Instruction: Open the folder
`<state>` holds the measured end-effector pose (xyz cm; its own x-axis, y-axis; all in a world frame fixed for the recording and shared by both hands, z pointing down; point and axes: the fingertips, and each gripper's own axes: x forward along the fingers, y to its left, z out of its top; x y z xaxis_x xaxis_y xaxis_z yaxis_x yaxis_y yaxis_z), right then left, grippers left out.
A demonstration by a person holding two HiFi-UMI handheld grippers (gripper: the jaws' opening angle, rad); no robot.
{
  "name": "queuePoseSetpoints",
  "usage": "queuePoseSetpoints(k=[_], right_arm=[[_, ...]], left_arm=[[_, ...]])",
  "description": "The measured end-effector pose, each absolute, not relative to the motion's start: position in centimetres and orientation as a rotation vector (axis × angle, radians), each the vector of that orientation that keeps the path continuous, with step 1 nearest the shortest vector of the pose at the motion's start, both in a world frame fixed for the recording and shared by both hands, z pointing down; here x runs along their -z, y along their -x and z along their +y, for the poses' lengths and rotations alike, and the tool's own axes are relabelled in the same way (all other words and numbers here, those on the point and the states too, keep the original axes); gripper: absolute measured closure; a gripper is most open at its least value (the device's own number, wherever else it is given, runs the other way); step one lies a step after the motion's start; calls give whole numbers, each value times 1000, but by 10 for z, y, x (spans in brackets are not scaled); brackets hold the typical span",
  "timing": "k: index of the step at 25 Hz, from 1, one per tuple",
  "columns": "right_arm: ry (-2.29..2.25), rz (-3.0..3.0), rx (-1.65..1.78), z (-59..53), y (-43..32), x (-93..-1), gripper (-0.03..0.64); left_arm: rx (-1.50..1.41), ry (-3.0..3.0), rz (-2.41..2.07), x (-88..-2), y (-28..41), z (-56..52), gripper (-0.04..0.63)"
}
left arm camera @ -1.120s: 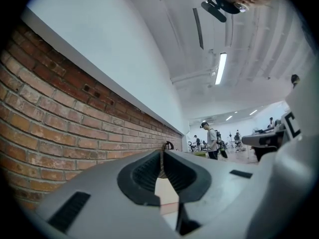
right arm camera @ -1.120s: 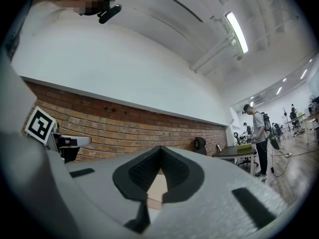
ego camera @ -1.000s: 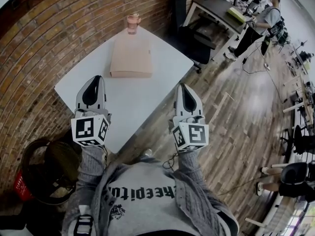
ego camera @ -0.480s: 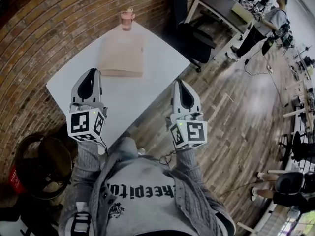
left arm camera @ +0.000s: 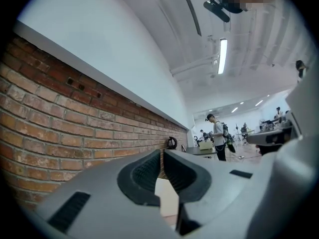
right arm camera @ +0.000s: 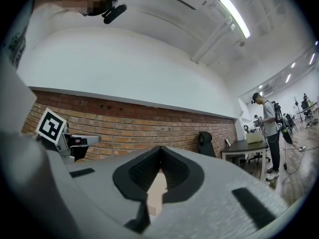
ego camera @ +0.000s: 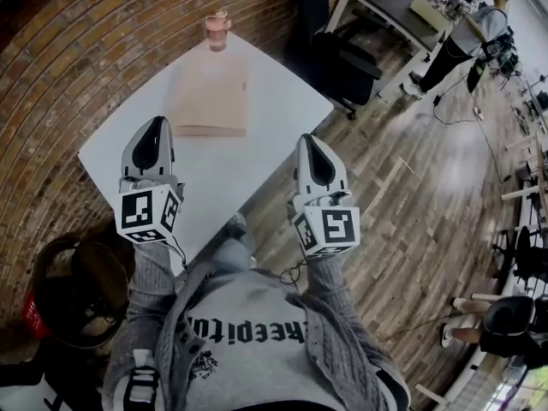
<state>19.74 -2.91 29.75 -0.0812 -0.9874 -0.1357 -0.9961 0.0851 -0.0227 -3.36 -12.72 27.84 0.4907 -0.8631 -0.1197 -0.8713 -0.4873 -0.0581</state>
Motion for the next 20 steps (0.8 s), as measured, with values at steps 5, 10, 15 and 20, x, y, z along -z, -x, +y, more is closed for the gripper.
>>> queuePoseSetpoints(k=[5, 10, 15, 20], right_arm=[[2024, 2261, -81, -57, -204, -305, 612], [1995, 2310, -48, -90, -203, -314, 612], [1969, 2366, -12, -122, -199, -326, 612], [1948, 2431, 58, -150, -190, -347, 612]], left_arm=[[-81, 2611, 1553, -286, 24, -148, 575], [-51, 2607, 1576, -296, 22, -172, 575], [-18, 2609, 1611, -309, 24, -194, 575], [14, 2634, 1625, -326, 25, -212, 578]])
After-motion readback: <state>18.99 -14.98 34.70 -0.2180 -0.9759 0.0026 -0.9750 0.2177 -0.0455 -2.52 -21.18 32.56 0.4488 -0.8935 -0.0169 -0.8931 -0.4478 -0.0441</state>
